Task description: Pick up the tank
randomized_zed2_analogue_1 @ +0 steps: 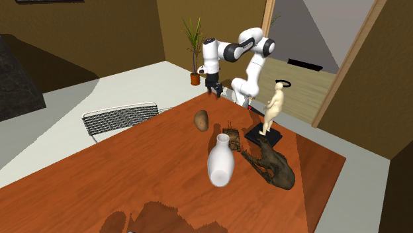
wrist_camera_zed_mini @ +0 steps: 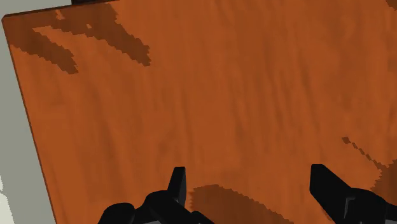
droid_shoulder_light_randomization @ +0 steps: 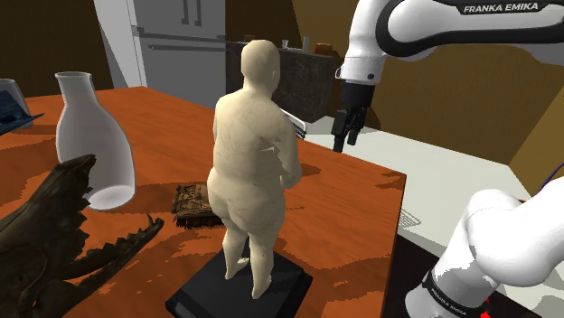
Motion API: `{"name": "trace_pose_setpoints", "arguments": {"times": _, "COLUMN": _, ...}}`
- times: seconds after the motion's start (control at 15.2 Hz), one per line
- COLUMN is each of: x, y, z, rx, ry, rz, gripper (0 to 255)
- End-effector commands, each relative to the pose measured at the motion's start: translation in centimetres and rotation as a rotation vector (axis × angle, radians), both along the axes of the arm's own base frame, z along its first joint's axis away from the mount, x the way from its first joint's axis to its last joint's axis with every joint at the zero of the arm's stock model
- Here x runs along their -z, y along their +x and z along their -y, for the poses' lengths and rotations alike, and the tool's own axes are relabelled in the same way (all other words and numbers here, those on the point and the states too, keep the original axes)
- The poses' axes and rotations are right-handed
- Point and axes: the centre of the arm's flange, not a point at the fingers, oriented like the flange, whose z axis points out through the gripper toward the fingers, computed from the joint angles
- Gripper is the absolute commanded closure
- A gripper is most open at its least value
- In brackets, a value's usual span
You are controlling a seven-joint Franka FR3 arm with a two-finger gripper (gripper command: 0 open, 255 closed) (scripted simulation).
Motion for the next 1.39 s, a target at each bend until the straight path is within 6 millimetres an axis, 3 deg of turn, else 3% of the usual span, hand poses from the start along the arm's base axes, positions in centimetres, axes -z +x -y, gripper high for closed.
{"name": "trace_pose_setpoints", "arguments": {"times": 0.0, "x": 0.3, "y": 1.3, "z": -2.0, "rx": -0.059, "ry": 0.011, "rz": 0.018, "gripper": 0}}
{"name": "trace_pose_setpoints", "arguments": {"times": 0.66, "x": 0.8, "y": 6.1, "z": -13.3, "rx": -0.346, "ry": 0.060, "rz": 0.102, "gripper": 0}}
{"name": "trace_pose_setpoints", "arguments": {"times": 1.32, "x": 0.5, "y": 7.5, "z": -25.5, "rx": -0.633, "ry": 0.108, "rz": 0.185, "gripper": 0}}
